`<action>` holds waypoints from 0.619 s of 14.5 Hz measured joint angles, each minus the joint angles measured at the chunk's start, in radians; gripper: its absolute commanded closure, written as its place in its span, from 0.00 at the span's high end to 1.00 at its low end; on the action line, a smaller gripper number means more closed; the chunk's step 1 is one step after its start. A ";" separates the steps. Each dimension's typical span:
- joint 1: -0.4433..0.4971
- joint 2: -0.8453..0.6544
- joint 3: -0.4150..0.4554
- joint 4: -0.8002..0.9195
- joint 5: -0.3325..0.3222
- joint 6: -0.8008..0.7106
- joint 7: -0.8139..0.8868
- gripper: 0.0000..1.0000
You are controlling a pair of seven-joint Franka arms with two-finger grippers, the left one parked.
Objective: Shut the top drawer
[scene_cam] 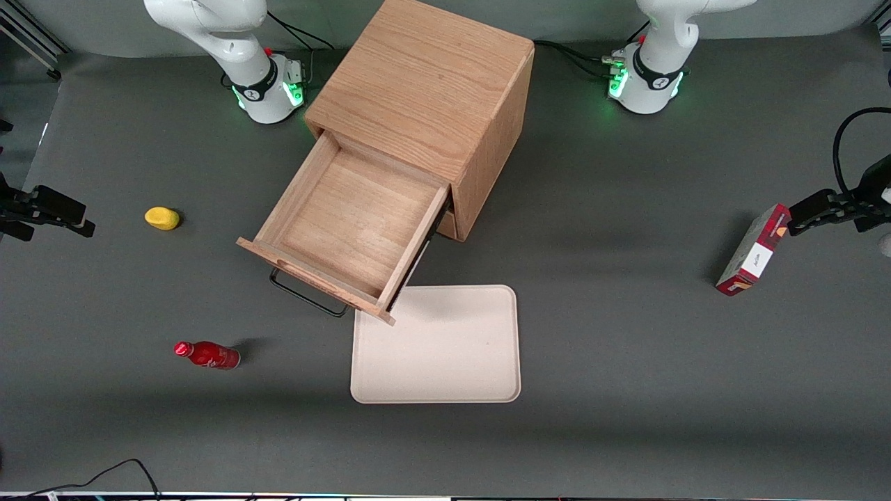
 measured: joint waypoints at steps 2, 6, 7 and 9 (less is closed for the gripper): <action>0.000 0.001 -0.004 0.000 0.000 0.000 0.000 1.00; 0.000 0.004 -0.016 0.000 0.000 0.000 -0.040 1.00; 0.000 0.005 -0.017 0.000 0.000 -0.002 -0.062 1.00; 0.005 0.015 -0.014 0.012 0.006 -0.007 -0.074 1.00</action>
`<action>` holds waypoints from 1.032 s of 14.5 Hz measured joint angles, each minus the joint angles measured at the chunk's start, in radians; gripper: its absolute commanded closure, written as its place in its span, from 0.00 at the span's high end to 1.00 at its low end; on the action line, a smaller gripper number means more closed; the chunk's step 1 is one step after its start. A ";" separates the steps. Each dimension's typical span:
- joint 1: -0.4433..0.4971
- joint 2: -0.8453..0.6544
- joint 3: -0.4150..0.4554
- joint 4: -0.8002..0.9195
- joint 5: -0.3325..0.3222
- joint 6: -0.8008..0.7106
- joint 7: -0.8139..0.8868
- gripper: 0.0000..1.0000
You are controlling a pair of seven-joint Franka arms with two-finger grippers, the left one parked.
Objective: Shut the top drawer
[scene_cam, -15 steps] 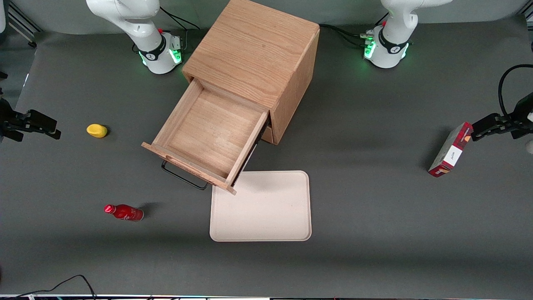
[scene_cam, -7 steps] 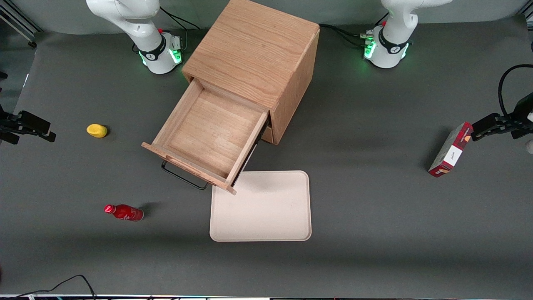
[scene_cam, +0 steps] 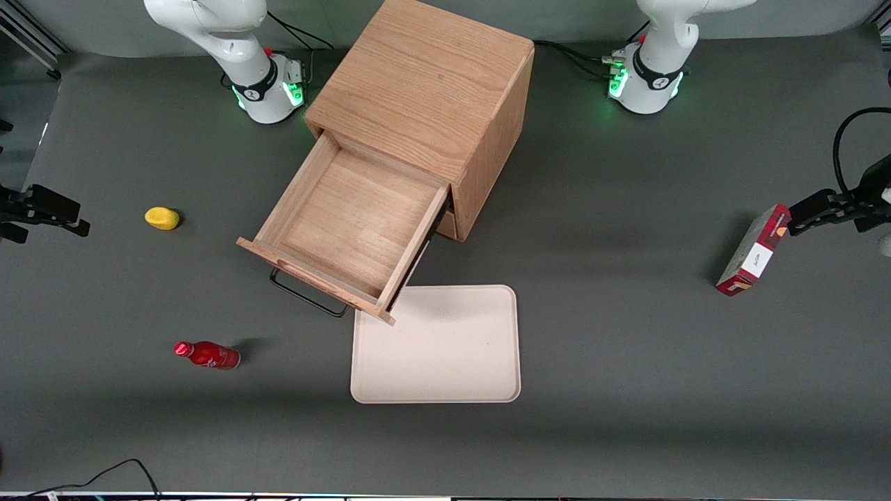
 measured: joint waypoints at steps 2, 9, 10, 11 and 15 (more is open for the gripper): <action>0.027 0.035 0.017 0.064 0.006 -0.041 0.030 1.00; 0.065 0.255 0.314 0.342 -0.114 -0.120 0.350 1.00; 0.073 0.271 0.342 0.356 -0.136 -0.120 0.375 1.00; 0.079 0.279 0.354 0.364 -0.146 -0.122 0.386 1.00; 0.072 0.281 0.381 0.381 -0.129 -0.137 0.387 1.00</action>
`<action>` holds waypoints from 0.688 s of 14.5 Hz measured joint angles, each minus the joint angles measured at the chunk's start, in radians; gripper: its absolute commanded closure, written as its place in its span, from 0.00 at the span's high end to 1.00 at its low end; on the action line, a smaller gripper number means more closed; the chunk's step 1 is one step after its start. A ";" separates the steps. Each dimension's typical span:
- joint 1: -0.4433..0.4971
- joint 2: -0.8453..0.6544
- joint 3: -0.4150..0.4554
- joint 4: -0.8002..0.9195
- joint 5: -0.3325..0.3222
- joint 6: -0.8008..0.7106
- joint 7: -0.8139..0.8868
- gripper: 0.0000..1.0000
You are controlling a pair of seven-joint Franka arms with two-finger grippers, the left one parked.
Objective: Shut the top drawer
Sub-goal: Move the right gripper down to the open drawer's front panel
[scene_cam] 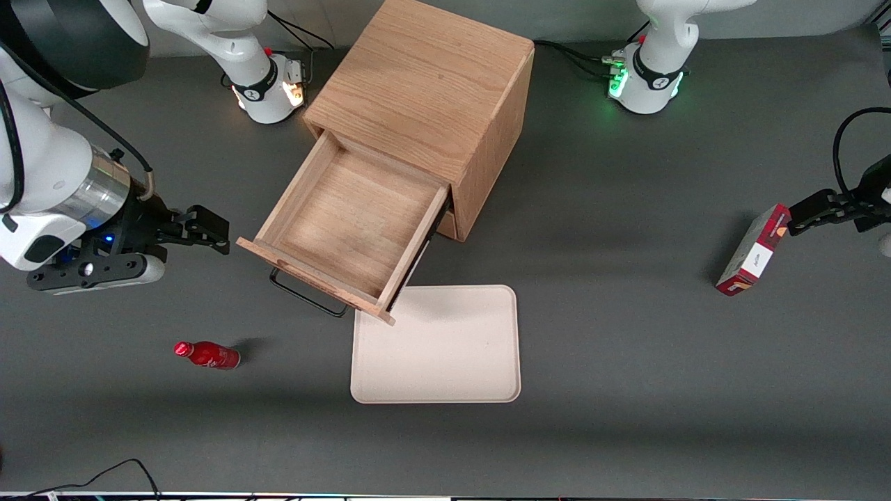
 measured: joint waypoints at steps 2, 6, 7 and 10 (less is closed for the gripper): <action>0.000 0.003 0.002 0.000 0.010 -0.001 -0.023 1.00; -0.006 0.016 -0.006 0.004 0.010 -0.040 -0.374 1.00; -0.006 0.026 -0.008 0.009 0.010 -0.042 -0.476 1.00; 0.000 0.075 -0.009 0.052 0.010 -0.060 -0.679 1.00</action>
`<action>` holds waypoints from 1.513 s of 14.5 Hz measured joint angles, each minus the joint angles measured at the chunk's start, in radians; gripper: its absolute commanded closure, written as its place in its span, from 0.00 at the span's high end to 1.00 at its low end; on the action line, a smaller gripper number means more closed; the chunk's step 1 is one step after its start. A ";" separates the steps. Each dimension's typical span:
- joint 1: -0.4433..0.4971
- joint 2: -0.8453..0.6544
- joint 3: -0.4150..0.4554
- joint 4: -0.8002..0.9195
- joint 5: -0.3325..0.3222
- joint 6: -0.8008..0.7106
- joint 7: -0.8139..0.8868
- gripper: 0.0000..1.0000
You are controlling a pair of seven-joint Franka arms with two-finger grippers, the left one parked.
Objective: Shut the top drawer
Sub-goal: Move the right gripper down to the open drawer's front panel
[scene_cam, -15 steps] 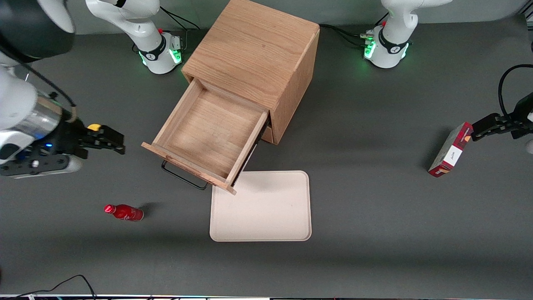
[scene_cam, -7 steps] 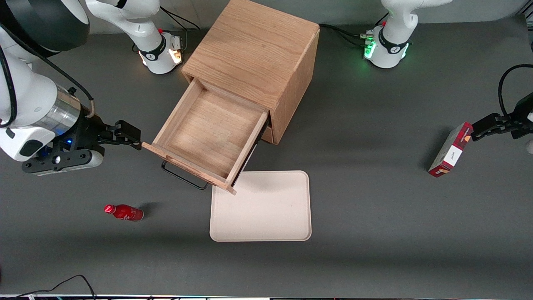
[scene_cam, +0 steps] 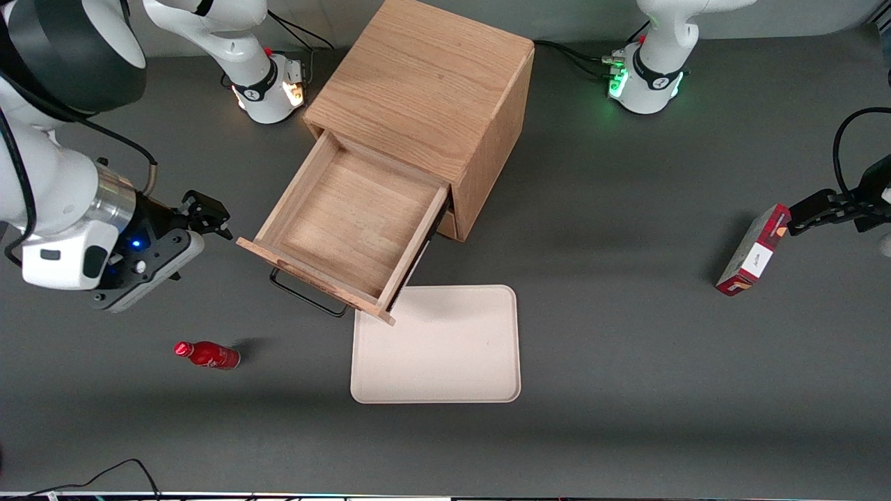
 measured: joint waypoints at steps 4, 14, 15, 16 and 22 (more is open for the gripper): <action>0.015 0.062 0.001 0.065 0.000 -0.012 -0.094 1.00; 0.013 0.181 -0.001 0.082 0.022 0.020 -0.102 1.00; 0.013 0.203 -0.001 0.083 0.025 0.038 -0.102 1.00; 0.014 0.221 -0.001 0.084 0.029 0.053 -0.102 1.00; 0.014 0.282 -0.001 0.085 0.090 0.081 -0.040 1.00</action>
